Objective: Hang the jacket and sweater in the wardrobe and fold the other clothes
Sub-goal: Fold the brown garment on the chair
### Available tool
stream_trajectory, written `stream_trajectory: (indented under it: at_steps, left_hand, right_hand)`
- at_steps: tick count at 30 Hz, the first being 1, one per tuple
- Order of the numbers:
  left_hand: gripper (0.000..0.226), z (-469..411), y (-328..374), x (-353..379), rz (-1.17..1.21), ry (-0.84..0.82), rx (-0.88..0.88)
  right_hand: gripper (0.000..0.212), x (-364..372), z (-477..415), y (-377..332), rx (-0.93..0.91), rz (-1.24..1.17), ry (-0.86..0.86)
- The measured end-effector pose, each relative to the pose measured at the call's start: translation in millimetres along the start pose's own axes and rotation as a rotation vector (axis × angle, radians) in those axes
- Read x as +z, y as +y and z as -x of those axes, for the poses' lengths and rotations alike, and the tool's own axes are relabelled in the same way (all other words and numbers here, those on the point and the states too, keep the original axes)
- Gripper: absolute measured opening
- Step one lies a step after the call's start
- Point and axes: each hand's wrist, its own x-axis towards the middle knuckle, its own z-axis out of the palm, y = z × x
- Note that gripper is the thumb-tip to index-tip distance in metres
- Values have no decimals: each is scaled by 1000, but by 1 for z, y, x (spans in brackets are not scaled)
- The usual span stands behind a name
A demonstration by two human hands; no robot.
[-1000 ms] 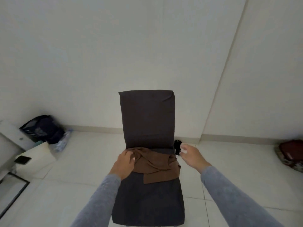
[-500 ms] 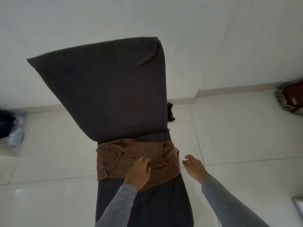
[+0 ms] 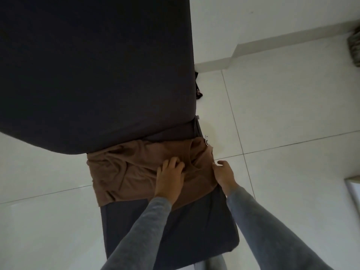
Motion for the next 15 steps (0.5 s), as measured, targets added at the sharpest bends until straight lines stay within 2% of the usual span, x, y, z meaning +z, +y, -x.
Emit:
stream_trajectory:
  at_steps: [3,6,10,13,15]
  left_hand:
    - [20,0,0,-6,198,88,9]
    - [21,19,-3,-29,473,104,-118]
    - [16,53,-13,-69,703,190,-270]
    - [7,78,-27,-103,843,286,-323]
    - [9,103,-38,-130,908,322,-329]
  right_hand:
    - [33,0,8,-1,-32,-94,139]
    - [34,-8,33,-9,-58,-231,189]
    - [38,-19,83,-22,-118,-367,178]
    - [22,-15,123,-31,-203,-360,117]
    - [20,-12,160,-36,-271,-354,79]
